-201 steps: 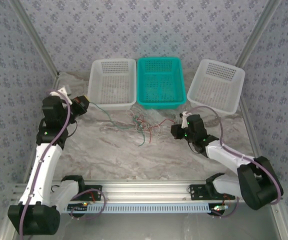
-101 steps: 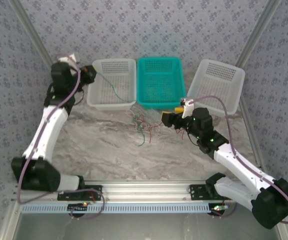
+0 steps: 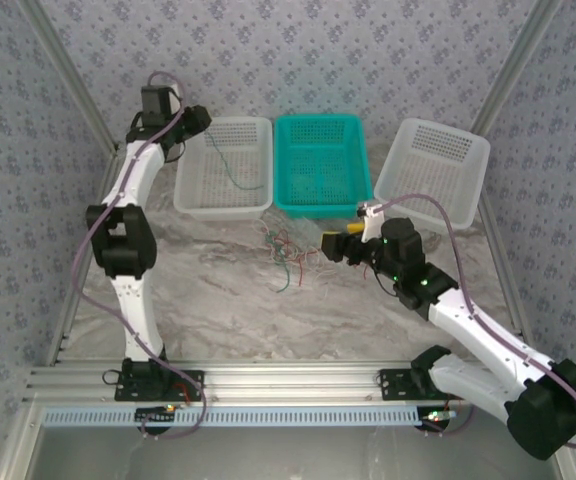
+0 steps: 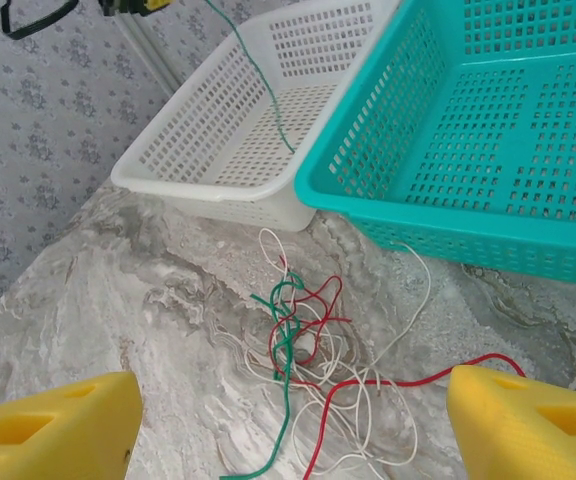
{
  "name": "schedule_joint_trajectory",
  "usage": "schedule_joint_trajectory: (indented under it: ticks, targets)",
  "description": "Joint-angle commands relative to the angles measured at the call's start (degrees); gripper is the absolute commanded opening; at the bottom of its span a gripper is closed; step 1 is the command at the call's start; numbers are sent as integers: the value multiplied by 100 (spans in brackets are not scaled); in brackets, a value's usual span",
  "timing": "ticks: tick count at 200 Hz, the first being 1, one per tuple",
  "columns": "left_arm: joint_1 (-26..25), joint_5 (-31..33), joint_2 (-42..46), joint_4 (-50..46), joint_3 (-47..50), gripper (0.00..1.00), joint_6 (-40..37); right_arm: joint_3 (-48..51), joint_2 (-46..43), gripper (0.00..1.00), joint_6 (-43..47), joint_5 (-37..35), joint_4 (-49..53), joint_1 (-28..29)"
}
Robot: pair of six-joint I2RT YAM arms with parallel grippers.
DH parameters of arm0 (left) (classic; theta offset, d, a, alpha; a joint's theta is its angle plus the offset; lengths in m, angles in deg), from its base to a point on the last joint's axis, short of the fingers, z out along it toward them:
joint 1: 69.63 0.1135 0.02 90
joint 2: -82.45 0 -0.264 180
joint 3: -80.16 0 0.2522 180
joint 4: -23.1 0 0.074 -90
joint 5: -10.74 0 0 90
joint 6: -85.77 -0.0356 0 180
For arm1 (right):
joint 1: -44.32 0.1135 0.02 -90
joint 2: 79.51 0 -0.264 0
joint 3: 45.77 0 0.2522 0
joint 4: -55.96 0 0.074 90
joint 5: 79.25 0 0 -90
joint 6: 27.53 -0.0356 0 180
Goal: Untangle the cables
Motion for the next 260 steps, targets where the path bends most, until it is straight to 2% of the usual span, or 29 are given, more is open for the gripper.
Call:
schedule_joint_trajectory:
  ticks: [1,11,16,29,44,79,105,117,129,152,165,182,202,233,245,260]
  targets:
    - [-153,-114,-40,-929,-880,68,-519,-189,-79,82,-64,-90,203,54]
    - [-247,47,11,-1191,-1143,83,-691,-203,-63,83,-53,-146,254,61]
    - [-284,132,53,-1341,-1259,86,-746,-204,-47,83,-45,-171,270,63]
    - [-363,354,259,-1615,-1376,89,-818,-193,-23,83,-42,-209,260,62]
    - [-429,484,752,-1574,-994,90,-822,-159,16,83,-45,-193,178,64]
    - [-548,358,2788,-147,1611,88,-422,-264,300,83,-4,-211,206,162]
    - [-791,177,4435,801,3565,85,-130,-686,913,80,128,-405,457,577]
    - [-965,130,5147,994,4330,85,-87,-991,1320,78,148,-495,630,793]
    - [-1206,155,5777,1052,4993,85,-97,-1344,1783,71,170,-472,780,987]
    - [-1839,394,6697,694,5817,85,-323,-1972,2723,60,305,-320,931,1288]
    - [-2161,665,7003,224,6068,85,-334,-2248,3260,56,266,-355,917,1369]
    - [-2439,944,7345,-180,6461,85,-167,-2555,3963,55,214,-509,889,1375]
    - [-2538,977,7709,-221,7027,85,137,-2920,4720,55,259,-888,954,1349]
    - [-2540,1059,7821,-378,7446,85,219,-3381,5612,45,411,-968,908,1283]
    - [-2538,1057,7788,-334,7506,85,218,-3442,5819,47,408,-926,920,1268]
    - [-2536,1033,7737,-248,7529,85,226,-3496,6040,54,425,-803,973,1270]
